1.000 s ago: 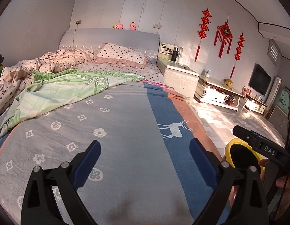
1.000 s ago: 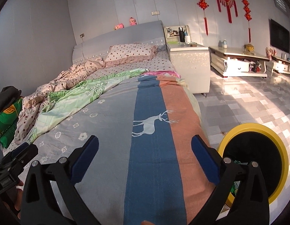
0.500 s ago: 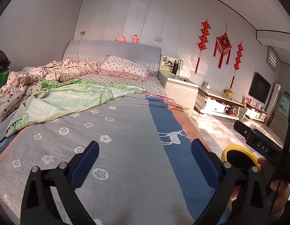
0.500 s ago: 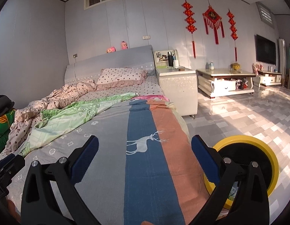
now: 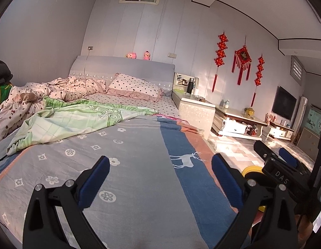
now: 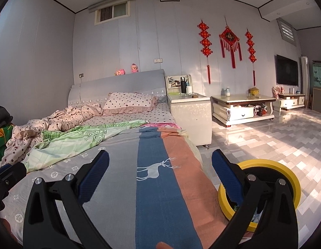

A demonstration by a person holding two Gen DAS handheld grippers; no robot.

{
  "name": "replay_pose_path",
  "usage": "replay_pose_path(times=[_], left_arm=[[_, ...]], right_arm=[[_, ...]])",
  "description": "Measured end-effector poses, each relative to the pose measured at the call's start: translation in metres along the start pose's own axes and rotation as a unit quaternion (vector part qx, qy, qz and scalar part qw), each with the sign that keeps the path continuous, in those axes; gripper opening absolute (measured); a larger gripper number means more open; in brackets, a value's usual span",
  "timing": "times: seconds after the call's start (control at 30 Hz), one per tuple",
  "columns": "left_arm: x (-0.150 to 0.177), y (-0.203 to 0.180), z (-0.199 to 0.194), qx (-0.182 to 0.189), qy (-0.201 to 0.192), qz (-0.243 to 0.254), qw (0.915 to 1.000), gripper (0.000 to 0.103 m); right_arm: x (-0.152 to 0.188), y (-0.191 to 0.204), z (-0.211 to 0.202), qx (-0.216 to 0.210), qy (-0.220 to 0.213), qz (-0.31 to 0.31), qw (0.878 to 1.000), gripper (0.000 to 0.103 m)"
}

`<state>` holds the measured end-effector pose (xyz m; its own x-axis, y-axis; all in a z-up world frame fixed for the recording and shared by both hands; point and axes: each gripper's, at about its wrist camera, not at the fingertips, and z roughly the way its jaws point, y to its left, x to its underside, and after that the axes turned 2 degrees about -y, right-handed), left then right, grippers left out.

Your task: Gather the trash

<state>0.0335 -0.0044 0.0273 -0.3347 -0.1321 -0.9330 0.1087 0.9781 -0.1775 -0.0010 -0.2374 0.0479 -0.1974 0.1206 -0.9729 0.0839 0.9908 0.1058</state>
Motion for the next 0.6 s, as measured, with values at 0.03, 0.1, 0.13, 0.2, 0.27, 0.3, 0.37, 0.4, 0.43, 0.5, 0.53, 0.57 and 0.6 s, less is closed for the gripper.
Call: replay_pose_path(times=[0.03, 0.1, 0.13, 0.2, 0.27, 0.3, 0.37, 0.4, 0.43, 0.5, 0.53, 0.57, 0.6], left_arm=[[0.000, 0.000, 0.000, -0.002, -0.001, 0.002, 1.0000, 0.095], [0.000, 0.000, 0.000, -0.003, -0.004, 0.003, 1.0000, 0.095], [0.000, 0.000, 0.000, -0.003, -0.005, 0.002, 1.0000, 0.095], [0.000, 0.002, 0.001, -0.003, -0.004, -0.001, 1.0000, 0.095], [0.001, 0.003, 0.002, -0.002, -0.003, -0.002, 1.0000, 0.095], [0.001, 0.003, 0.002, -0.003, -0.004, -0.001, 1.0000, 0.095], [0.001, 0.003, 0.002, -0.002, -0.004, -0.001, 1.0000, 0.095], [0.001, 0.003, 0.002, -0.002, -0.003, -0.002, 1.0000, 0.095], [0.001, 0.003, 0.002, -0.001, -0.003, -0.002, 1.0000, 0.095], [0.002, 0.003, 0.002, 0.000, -0.002, -0.002, 1.0000, 0.095], [0.003, 0.003, 0.002, 0.000, -0.002, -0.002, 1.0000, 0.095], [0.002, 0.002, 0.002, 0.000, -0.002, -0.002, 1.0000, 0.095], [0.002, 0.002, 0.002, 0.000, -0.002, -0.002, 1.0000, 0.095]], right_arm=[[0.000, 0.001, 0.002, -0.001, 0.001, 0.001, 1.000, 0.095], [0.001, 0.000, 0.002, -0.003, 0.003, 0.004, 1.000, 0.095], [0.001, 0.000, 0.003, -0.002, 0.004, 0.003, 1.000, 0.095], [0.003, 0.000, 0.005, -0.001, 0.007, 0.003, 1.000, 0.095], [0.005, 0.000, 0.008, -0.003, 0.014, 0.003, 1.000, 0.095], [0.006, 0.001, 0.009, -0.003, 0.017, 0.002, 1.000, 0.095], [0.009, 0.000, 0.010, -0.004, 0.020, 0.001, 1.000, 0.095], [0.010, 0.001, 0.010, -0.004, 0.021, 0.000, 1.000, 0.095], [0.011, 0.000, 0.010, -0.004, 0.022, -0.001, 1.000, 0.095], [0.012, 0.000, 0.012, -0.003, 0.023, -0.003, 1.000, 0.095], [0.013, 0.001, 0.012, -0.003, 0.024, -0.003, 1.000, 0.095], [0.014, 0.001, 0.013, -0.002, 0.024, -0.004, 1.000, 0.095], [0.014, 0.001, 0.013, -0.002, 0.025, -0.005, 1.000, 0.095]])
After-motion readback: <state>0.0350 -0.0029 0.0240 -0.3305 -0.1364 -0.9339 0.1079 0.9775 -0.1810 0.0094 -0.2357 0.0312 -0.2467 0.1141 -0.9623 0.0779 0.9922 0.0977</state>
